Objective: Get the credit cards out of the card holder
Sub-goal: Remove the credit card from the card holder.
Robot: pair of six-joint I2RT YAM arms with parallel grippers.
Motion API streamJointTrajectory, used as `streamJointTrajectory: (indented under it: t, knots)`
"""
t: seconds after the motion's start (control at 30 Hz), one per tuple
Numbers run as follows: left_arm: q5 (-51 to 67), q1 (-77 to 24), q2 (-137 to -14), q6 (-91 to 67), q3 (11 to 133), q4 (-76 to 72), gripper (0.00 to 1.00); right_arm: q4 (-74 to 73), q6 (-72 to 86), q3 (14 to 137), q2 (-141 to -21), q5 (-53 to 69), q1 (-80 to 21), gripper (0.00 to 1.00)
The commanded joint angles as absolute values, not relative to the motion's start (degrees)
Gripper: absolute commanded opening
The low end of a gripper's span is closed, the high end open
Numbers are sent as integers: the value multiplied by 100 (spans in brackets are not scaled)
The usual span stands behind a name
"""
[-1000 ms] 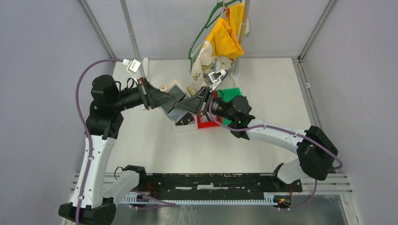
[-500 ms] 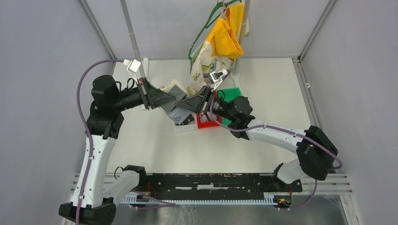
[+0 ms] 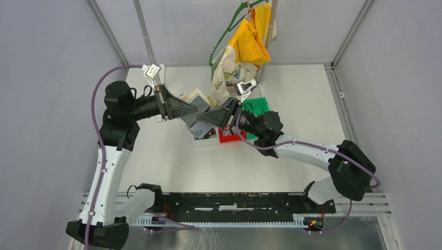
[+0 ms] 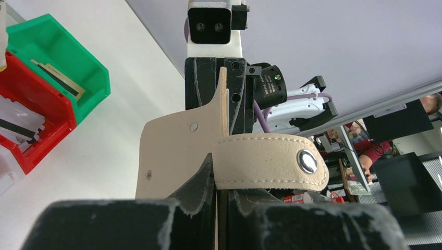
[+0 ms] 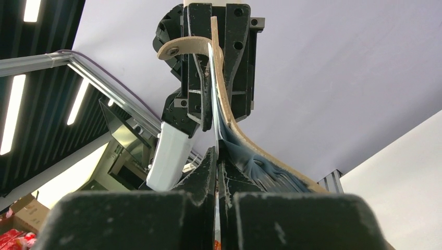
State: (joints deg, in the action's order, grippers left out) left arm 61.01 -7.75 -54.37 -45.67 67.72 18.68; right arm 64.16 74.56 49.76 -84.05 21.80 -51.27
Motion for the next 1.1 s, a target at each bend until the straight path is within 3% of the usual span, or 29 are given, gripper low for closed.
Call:
streamJointTrajectory:
  t: [0.0, 0.23, 0.4, 0.6, 0.87, 0.93, 1.07]
  knots:
    - [6538, -806, -5326, -5067, 6851, 1165, 8, 6727, 7422, 4866, -8232, 2148, -5080, 0]
    - [6501, -811, -5333, -5199, 6838, 1019, 8, 6876, 7475, 4688, -8150, 2232, -5080, 0]
    - [6493, -800, -5338, -5210, 6776, 950, 19, 6881, 7432, 4528, -8043, 2229, -5064, 0]
    - [6430, -800, -5353, -5274, 6727, 948, 21, 6999, 7455, 4465, -8038, 2225, -5044, 0]
    - [6372, -803, -5348, -5102, 6800, 1114, 4, 7127, 7525, 4437, -8054, 2319, -5036, 0]
    - [6330, -800, -5366, -5105, 6803, 1125, 3, 7135, 7511, 4366, -8008, 2330, -5023, 6]
    - [6332, -800, -5426, -5128, 6838, 1116, 3, 7234, 7580, 4255, -7960, 2260, -4958, 32]
